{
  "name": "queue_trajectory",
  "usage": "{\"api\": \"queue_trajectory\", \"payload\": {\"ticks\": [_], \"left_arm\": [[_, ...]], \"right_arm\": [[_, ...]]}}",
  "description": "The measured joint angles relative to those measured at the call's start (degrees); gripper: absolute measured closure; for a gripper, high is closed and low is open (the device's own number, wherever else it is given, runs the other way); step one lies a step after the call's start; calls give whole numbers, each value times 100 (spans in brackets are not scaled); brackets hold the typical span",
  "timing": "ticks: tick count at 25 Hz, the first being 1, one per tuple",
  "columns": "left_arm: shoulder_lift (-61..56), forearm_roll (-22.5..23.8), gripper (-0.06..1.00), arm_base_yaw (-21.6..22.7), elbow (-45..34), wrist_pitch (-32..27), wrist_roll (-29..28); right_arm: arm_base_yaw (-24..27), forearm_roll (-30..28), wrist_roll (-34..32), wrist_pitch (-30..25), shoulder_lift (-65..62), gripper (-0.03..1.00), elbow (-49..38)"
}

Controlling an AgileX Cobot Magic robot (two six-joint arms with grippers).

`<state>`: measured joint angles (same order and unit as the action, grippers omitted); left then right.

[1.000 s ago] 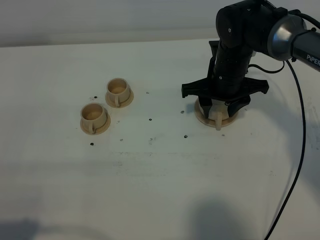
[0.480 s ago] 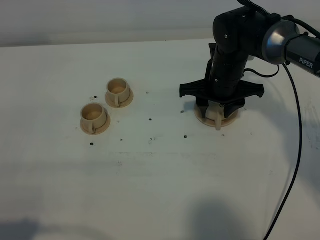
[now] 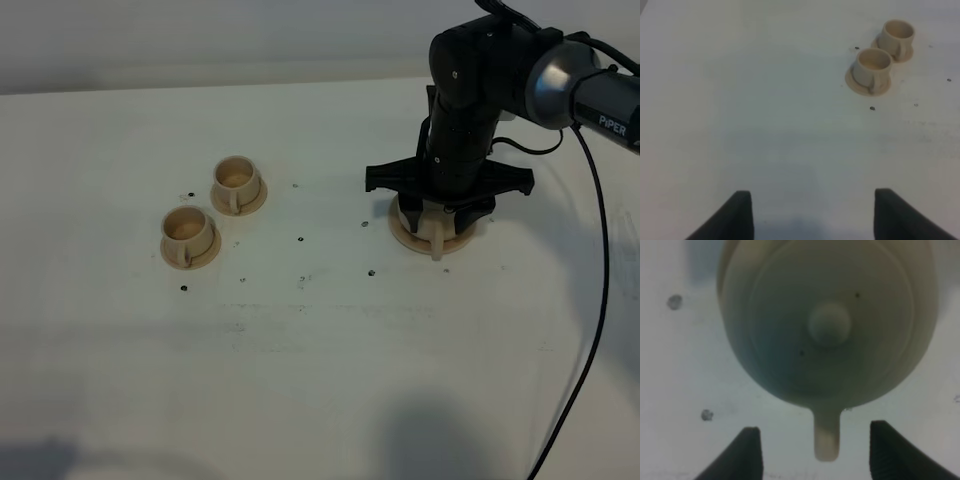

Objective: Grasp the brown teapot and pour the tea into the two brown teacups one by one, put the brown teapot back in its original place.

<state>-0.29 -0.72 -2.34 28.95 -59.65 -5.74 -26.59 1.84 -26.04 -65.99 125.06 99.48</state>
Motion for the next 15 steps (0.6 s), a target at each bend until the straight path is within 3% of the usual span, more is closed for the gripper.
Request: {"api": "queue_trajectory", "payload": {"ticks": [15], "left_arm": [[0,0,42,0,0,0,5]], "right_arm": [[0,-8,-73,22,84,47,18]]}}
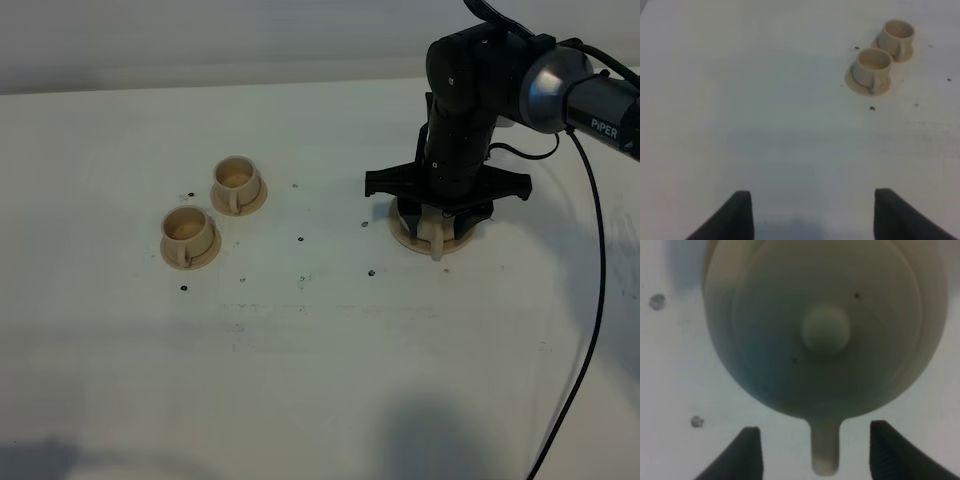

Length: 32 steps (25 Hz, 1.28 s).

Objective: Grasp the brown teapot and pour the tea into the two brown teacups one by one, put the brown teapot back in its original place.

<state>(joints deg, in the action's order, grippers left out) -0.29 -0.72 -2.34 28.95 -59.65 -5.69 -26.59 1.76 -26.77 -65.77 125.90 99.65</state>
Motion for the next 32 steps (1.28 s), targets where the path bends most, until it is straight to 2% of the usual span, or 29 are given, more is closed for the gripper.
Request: {"api": "queue_trajectory", "payload": {"ticks": [8,17,32], "left_arm": [[0,0,42,0,0,0,0],[0,0,42,0,0,0,0],[0,0,42,0,0,0,0]], "right_arm": [[0,-31,-120,31,0,48,0],[0,-37,-136,35,105,54,4],[0,-88,-212,-63,109,55,138]]}}
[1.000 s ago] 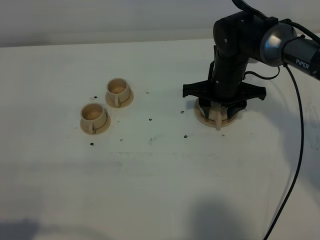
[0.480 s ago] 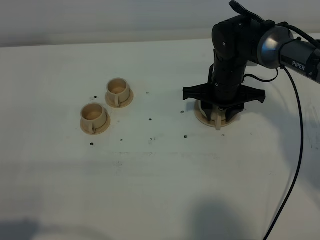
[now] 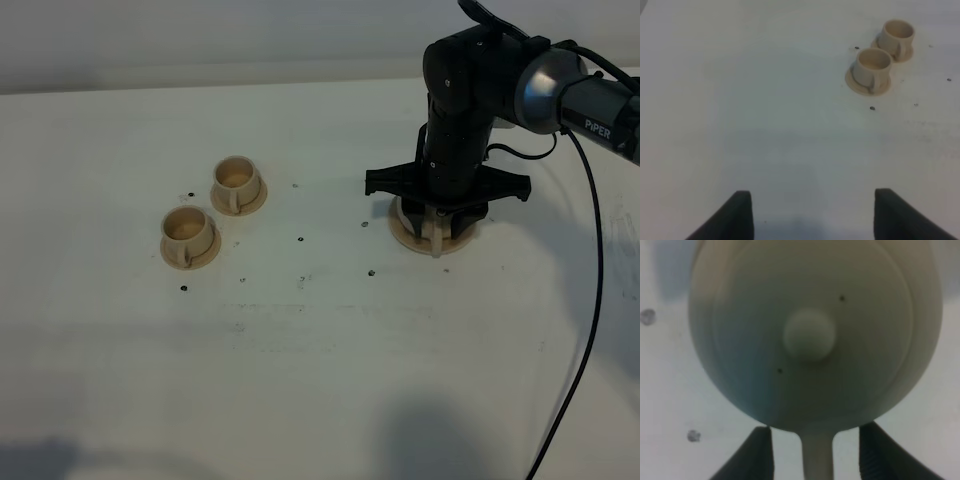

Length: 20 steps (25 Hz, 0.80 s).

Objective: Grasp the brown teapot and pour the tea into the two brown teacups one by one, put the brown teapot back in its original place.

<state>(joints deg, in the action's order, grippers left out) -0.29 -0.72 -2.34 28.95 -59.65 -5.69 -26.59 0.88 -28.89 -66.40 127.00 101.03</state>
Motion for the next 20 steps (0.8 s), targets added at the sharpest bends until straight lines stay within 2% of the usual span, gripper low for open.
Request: {"api": "queue_trajectory", "payload": {"ticks": [4,12,20], "left_arm": [[0,0,42,0,0,0,0],[0,0,42,0,0,0,0],[0,0,42,0,0,0,0]], "right_arm": [[0,-11,0,-66,0,60,28],[0,-24,57,-119,0,84,28],[0,-20,304,-139,37,84,44]]}}
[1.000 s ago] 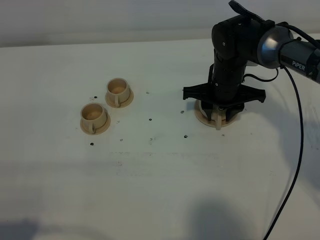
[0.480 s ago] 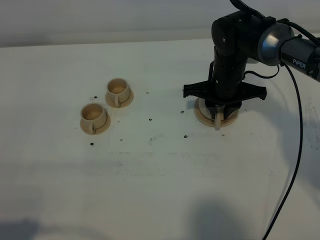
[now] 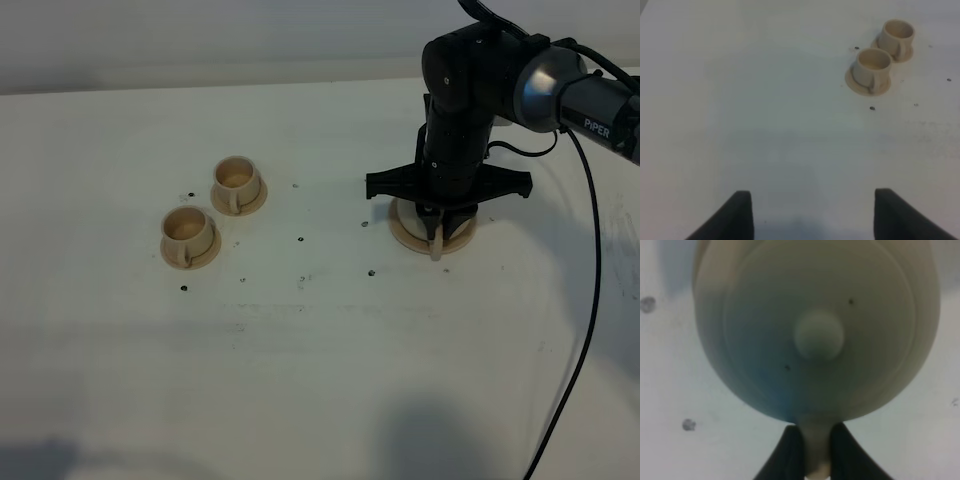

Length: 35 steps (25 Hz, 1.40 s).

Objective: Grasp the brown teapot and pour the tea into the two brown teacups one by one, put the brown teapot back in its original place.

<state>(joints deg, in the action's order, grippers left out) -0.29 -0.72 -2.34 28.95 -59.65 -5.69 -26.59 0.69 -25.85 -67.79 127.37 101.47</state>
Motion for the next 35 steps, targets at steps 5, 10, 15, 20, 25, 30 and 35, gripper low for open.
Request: {"api": "queue_trajectory", "payload": {"ticks": [5,10,15,20,25,30,35], "left_arm": [[0,0,42,0,0,0,0],[0,0,42,0,0,0,0],[0,0,42,0,0,0,0],[0,0,42,0,0,0,0],[0,0,42,0,0,0,0],[0,0,42,0,0,0,0],[0,0,42,0,0,0,0]], "right_arm": [[0,0,171,-54,17,84,24],[0,0,282,-105,23,84,63],[0,-25,394,-194,39,84,150],[0,-69,456,-200,39,84,150],[0,-69,497,-205,-47,84,150],[0,-197,515,-210,-166,84,150],[-20,-287,556,-217,-166,84,150]]}}
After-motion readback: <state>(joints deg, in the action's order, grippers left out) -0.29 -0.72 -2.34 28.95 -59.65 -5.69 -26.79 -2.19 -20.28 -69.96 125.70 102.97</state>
